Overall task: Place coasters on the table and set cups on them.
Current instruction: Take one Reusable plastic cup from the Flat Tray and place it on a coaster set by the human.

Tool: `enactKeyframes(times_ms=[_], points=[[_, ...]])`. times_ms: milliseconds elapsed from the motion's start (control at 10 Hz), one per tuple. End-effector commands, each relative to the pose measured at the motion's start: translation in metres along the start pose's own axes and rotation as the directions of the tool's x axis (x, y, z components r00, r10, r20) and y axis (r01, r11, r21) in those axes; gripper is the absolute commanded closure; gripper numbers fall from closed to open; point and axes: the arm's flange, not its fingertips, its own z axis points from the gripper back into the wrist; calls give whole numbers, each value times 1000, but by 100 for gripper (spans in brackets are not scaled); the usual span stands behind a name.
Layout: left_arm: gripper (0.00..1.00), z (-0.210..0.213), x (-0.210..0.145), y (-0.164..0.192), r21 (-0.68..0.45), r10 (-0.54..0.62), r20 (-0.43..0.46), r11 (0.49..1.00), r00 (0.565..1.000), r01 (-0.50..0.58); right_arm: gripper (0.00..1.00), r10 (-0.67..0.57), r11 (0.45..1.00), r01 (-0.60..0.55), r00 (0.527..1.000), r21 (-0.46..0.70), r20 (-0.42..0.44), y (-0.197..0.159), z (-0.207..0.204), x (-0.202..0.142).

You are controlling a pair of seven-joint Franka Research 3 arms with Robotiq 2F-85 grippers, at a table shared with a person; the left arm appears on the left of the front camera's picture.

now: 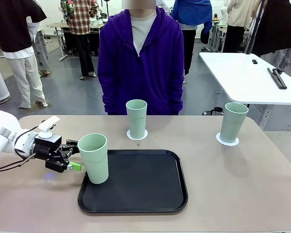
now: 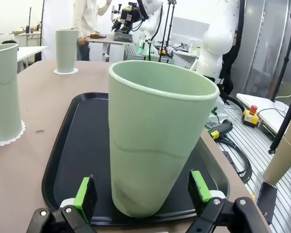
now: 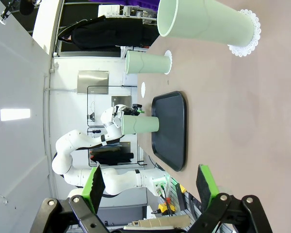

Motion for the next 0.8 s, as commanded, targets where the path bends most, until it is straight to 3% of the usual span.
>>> enactKeyframes(times_ms=[0, 700], points=[[0, -13, -3, 8, 5, -15, 7, 1000, 1000, 15, 0, 7, 1000, -7, 1000, 9, 1, 0, 0, -1], [0, -47, -2, 13, -51, -31, 7, 998, 999, 32, 0, 7, 1000, -7, 1000, 9, 1, 0, 0, -1]])
